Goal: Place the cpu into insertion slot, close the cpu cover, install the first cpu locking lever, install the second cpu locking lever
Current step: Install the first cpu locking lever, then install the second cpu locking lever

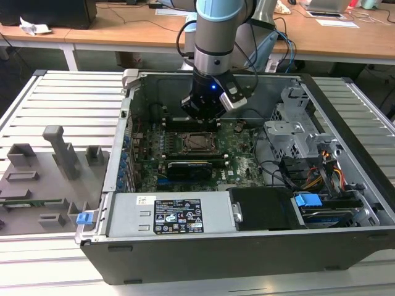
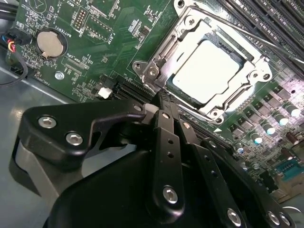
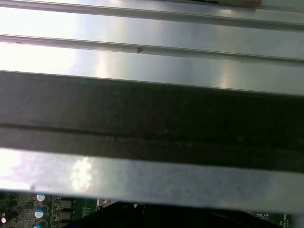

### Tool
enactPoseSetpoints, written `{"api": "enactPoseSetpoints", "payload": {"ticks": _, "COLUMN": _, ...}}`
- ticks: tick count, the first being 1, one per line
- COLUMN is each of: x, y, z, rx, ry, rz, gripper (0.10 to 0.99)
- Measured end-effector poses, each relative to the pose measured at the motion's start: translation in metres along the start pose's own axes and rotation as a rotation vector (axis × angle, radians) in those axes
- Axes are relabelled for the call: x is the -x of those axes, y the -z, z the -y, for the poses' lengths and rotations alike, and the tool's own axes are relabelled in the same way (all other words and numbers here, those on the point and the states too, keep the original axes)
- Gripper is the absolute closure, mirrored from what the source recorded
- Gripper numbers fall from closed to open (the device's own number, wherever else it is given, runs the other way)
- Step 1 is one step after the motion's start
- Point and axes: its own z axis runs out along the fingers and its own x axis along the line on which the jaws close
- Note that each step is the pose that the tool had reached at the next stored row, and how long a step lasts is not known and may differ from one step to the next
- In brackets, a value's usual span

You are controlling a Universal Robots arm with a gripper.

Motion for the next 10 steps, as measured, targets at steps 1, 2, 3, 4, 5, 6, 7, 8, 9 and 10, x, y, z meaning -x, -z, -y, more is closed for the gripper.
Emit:
{"api": "enactPoseSetpoints", "payload": {"ticks": 1, "x": 0.0000, "y": 0.0000, "z": 0.0002, "rx": 0.000, "ry": 0.000, "rz": 0.0000, "gripper": 0.980}}
{"api": "enactPoseSetpoints", "payload": {"ticks": 2, "x": 0.0000, "y": 0.0001, "z": 0.0005, "rx": 0.000, "ry": 0.000, "rz": -0.0001, "gripper": 0.980}}
{"api": "enactPoseSetpoints", "payload": {"ticks": 3, "x": 0.0000, "y": 0.0001, "z": 0.0008, "rx": 0.000, "ry": 0.000, "rz": -0.0001, "gripper": 0.980}}
{"api": "enactPoseSetpoints", "payload": {"ticks": 4, "x": -0.0001, "y": 0.0001, "z": 0.0016, "rx": 0.000, "ry": 0.000, "rz": -0.0001, "gripper": 0.980}}
{"api": "enactPoseSetpoints", "payload": {"ticks": 5, "x": -0.0002, "y": 0.0002, "z": 0.0026, "rx": 0.000, "ry": 0.000, "rz": -0.0001, "gripper": 0.980}}
{"api": "enactPoseSetpoints", "payload": {"ticks": 6, "x": -0.0003, "y": 0.0002, "z": 0.0036, "rx": 0.000, "ry": 0.000, "rz": -0.0001, "gripper": 0.980}}
{"api": "enactPoseSetpoints", "payload": {"ticks": 7, "x": -0.0003, "y": 0.0003, "z": 0.0043, "rx": 0.000, "ry": 0.000, "rz": -0.0001, "gripper": 0.980}}
{"api": "enactPoseSetpoints", "payload": {"ticks": 8, "x": -0.0003, "y": 0.0003, "z": 0.0047, "rx": 0.000, "ry": 0.000, "rz": -0.0002, "gripper": 0.980}}
{"api": "enactPoseSetpoints", "payload": {"ticks": 9, "x": -0.0004, "y": 0.0003, "z": 0.0058, "rx": 0.000, "ry": 0.000, "rz": -0.0001, "gripper": 0.980}}
{"api": "enactPoseSetpoints", "payload": {"ticks": 10, "x": -0.0005, "y": 0.0004, "z": 0.0072, "rx": 0.000, "ry": 0.000, "rz": -0.0001, "gripper": 0.980}}
